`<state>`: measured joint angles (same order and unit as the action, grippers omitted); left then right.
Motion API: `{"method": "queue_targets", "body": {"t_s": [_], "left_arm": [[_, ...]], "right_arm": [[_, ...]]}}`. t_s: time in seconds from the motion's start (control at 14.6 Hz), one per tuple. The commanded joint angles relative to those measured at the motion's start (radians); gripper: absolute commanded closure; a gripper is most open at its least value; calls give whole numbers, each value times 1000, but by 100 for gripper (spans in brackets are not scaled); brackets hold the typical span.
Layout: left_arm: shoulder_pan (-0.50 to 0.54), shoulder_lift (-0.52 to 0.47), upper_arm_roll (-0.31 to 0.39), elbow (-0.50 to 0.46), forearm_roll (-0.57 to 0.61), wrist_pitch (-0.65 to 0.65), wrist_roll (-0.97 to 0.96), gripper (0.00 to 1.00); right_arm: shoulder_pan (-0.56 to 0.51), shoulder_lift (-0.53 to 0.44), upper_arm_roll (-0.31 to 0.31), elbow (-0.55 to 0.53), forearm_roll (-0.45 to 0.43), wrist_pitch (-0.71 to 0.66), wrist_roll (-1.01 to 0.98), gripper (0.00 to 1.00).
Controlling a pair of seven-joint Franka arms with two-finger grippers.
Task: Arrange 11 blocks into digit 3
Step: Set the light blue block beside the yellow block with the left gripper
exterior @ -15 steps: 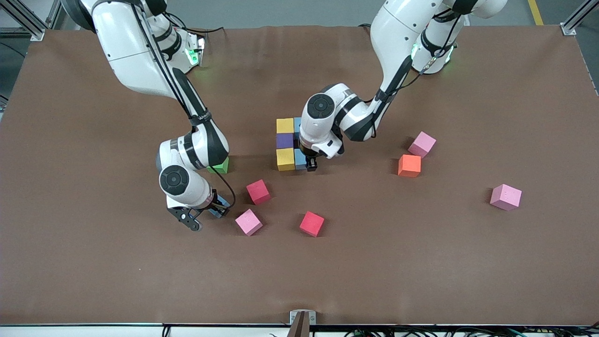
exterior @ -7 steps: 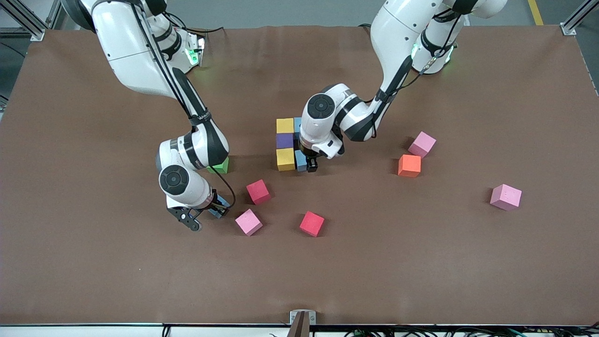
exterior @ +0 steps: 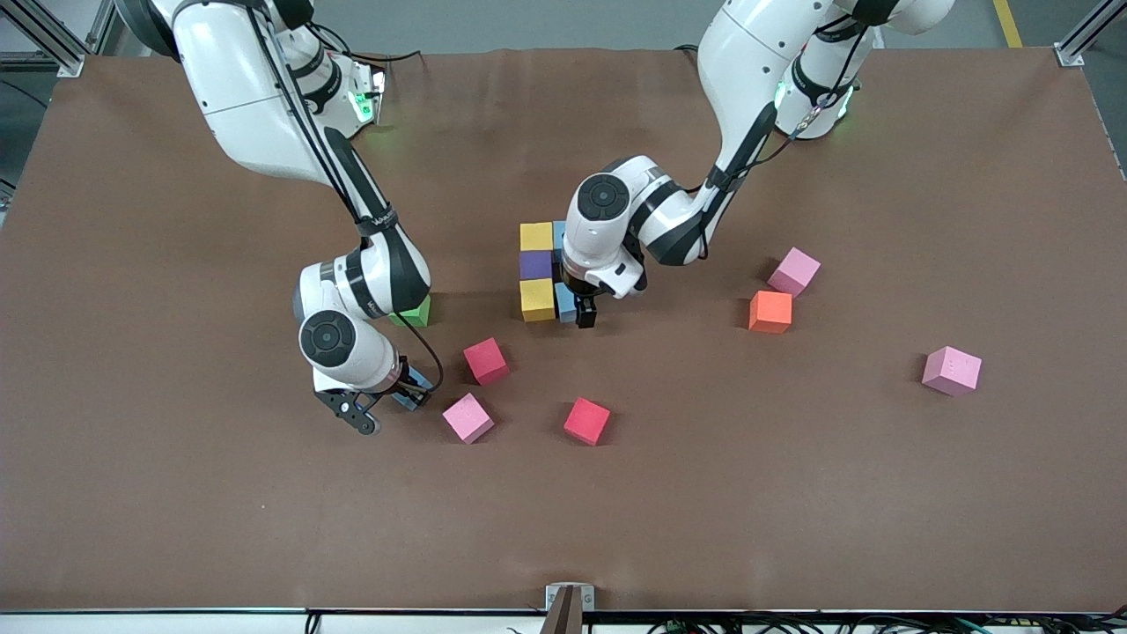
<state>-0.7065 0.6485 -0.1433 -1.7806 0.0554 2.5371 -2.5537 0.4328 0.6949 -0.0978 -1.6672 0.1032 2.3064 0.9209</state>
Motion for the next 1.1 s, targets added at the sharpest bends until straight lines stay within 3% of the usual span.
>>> {"method": "queue_targets", "body": {"t_s": [0.0, 0.55, 0.82, 1.03], "left_arm": [[-5, -44, 4, -8, 26, -35, -14, 0], [21, -219, 4, 0, 26, -204, 53, 0], [91, -302, 4, 0, 26, -309, 198, 0], [177, -305, 4, 15, 26, -322, 355, 0]], "right_arm": [[-3, -11, 7, -20, 3, 14, 9, 100], [-3, -11, 6, -20, 3, 14, 9, 100], [-3, -11, 6, -20, 3, 14, 9, 100], [-3, -14, 6, -17, -2, 7, 4, 100]]}}
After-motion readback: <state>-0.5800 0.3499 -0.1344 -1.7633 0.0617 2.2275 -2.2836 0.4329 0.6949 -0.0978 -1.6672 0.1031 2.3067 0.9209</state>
